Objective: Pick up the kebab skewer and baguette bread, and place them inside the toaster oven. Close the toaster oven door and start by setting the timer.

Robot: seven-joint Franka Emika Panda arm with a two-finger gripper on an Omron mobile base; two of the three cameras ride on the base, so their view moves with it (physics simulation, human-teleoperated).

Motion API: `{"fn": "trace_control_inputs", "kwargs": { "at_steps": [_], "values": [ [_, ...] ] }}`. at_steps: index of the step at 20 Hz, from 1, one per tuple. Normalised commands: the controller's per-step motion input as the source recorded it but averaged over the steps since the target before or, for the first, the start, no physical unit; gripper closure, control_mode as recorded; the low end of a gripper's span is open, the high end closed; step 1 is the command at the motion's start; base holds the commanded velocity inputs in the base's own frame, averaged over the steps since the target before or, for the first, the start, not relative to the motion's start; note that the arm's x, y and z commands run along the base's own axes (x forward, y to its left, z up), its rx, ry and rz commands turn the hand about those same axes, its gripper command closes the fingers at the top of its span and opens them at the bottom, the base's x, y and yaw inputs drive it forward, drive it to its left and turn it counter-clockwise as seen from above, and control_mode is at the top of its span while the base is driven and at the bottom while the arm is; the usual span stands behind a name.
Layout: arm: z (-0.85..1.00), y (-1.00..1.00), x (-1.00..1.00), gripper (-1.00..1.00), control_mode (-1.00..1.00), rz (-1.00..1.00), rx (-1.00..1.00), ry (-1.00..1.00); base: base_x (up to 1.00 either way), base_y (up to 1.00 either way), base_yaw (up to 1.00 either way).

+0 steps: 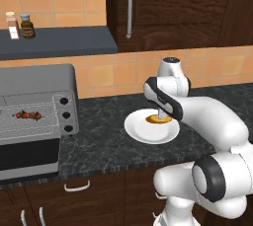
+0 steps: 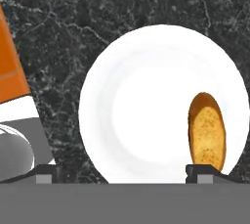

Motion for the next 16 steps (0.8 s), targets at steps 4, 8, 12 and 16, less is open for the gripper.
{"fn": "trace_control_inputs", "kwargs": {
  "at_steps": [4, 8, 12, 16],
  "values": [
    [-0.37, -0.54, 0.07, -1.00, -1.00, 0.00, -0.16, 0.00, 0.00, 0.00, 0.00],
    [-0.09, -0.06, 0.32, -1.00, -1.00, 0.00, -0.06, 0.00, 0.00, 0.00, 0.00],
    [-0.06, 0.00, 0.51, -1.00, -1.00, 0.00, 0.00, 0.00, 0.00, 0.00, 0.00],
    [-0.30, -0.11, 0.43, -1.00, -1.00, -0.01, 0.00, 0.00, 0.00, 0.00, 0.00]
  ]
}}
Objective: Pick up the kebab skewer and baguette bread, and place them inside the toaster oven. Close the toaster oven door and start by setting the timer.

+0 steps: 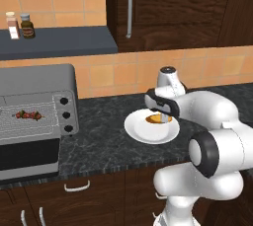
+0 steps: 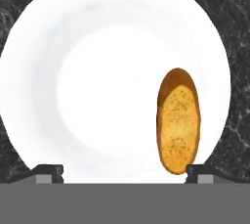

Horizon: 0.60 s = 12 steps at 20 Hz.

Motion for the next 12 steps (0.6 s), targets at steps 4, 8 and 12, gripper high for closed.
{"fn": "trace_control_inputs", "kwargs": {
  "at_steps": [4, 8, 12],
  "values": [
    [-0.41, -0.01, 0.35, -1.00, -1.00, -0.03, 0.00, 0.00, 0.00, 0.00, 0.00],
    [-0.39, -0.02, 0.37, -1.00, -1.00, 0.00, 0.00, 0.00, 0.00, 0.00, 0.00],
    [-0.29, -0.15, 0.47, -1.00, -1.00, 0.00, 0.00, 0.00, 0.00, 0.00, 0.00]
  ]
}}
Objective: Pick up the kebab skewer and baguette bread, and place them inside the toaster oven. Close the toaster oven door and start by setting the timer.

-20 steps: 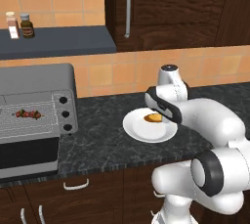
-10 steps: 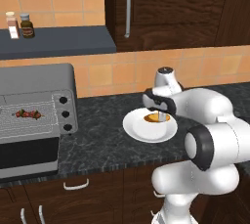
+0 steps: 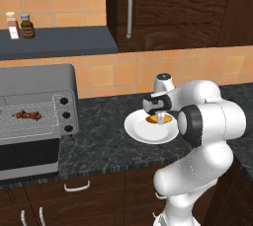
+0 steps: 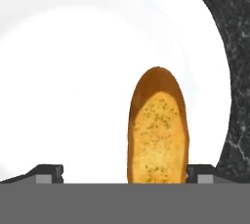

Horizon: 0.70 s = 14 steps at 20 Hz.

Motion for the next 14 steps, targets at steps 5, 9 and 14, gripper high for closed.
{"fn": "trace_control_inputs", "kwargs": {
  "at_steps": [5, 9, 14],
  "values": [
    [-0.35, -0.10, 0.31, -1.00, -1.00, -0.02, 0.00, 0.00, 0.00, 0.00, 0.00],
    [-0.34, -0.01, 0.31, -1.00, -1.00, -0.03, 0.00, 0.00, 0.00, 0.00, 0.00],
    [-0.28, -0.02, 0.23, -1.00, -1.00, -0.01, 0.00, 0.00, 0.00, 0.00, 0.00]
  ]
}}
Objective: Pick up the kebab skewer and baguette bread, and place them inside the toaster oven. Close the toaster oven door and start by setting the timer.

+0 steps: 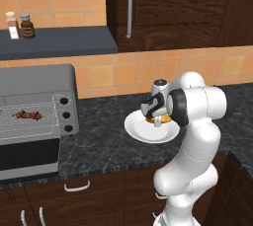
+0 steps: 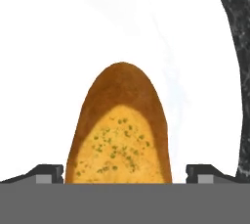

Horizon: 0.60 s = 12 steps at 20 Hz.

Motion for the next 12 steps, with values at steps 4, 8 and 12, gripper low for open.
{"fn": "trace_control_inputs", "kwargs": {
  "at_steps": [4, 8, 12],
  "values": [
    [-0.19, -0.01, 0.15, -1.00, -1.00, 0.00, 0.00, 0.00, 0.00, 0.00, 0.00],
    [-0.28, 0.00, 0.07, 1.00, -1.00, 0.00, 0.00, 0.00, 0.00, 0.00, 0.00],
    [-0.45, -0.01, 0.00, 1.00, -1.00, 0.00, 0.00, 0.00, 0.00, 0.00, 0.00]
  ]
}}
